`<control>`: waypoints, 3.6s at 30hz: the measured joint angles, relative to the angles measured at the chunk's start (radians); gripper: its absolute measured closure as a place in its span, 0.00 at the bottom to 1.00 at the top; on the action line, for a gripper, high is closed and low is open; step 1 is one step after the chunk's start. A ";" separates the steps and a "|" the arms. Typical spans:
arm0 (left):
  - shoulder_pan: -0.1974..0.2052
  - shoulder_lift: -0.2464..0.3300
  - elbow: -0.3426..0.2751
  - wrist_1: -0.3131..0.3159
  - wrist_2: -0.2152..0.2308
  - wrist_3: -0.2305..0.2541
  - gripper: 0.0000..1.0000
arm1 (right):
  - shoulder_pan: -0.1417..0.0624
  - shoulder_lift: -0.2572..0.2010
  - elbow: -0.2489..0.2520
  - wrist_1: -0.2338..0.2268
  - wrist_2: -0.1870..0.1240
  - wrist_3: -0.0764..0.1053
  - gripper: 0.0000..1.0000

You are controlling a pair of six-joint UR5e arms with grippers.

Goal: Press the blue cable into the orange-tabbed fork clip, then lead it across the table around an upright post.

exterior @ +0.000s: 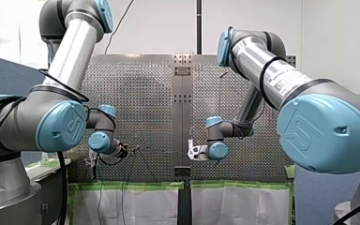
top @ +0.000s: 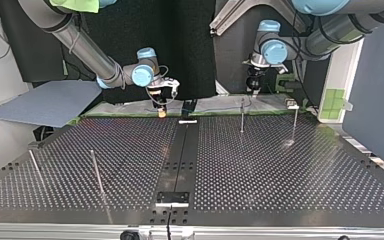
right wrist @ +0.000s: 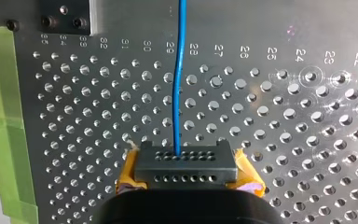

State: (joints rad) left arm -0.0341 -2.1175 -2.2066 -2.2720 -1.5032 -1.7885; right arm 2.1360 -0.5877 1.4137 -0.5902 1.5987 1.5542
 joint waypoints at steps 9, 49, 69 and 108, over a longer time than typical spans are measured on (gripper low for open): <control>-0.012 0.000 0.000 -0.006 -0.010 0.001 0.00 | 0.000 0.002 0.000 0.000 -0.003 0.001 1.00; -0.178 -0.001 0.078 -0.004 -0.142 -0.030 0.00 | -0.001 0.015 0.000 -0.005 -0.005 0.002 1.00; -0.259 -0.134 0.221 -0.018 -0.253 -0.022 0.00 | -0.001 0.018 0.000 -0.003 -0.005 0.002 1.00; -0.307 -0.260 0.495 -0.150 -0.412 0.035 0.00 | 0.003 0.019 0.000 0.001 -0.011 -0.004 1.00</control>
State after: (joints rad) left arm -0.3411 -2.3778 -1.7118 -2.4218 -1.9152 -1.7534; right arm 2.1391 -0.5688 1.4136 -0.5889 1.5878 1.5499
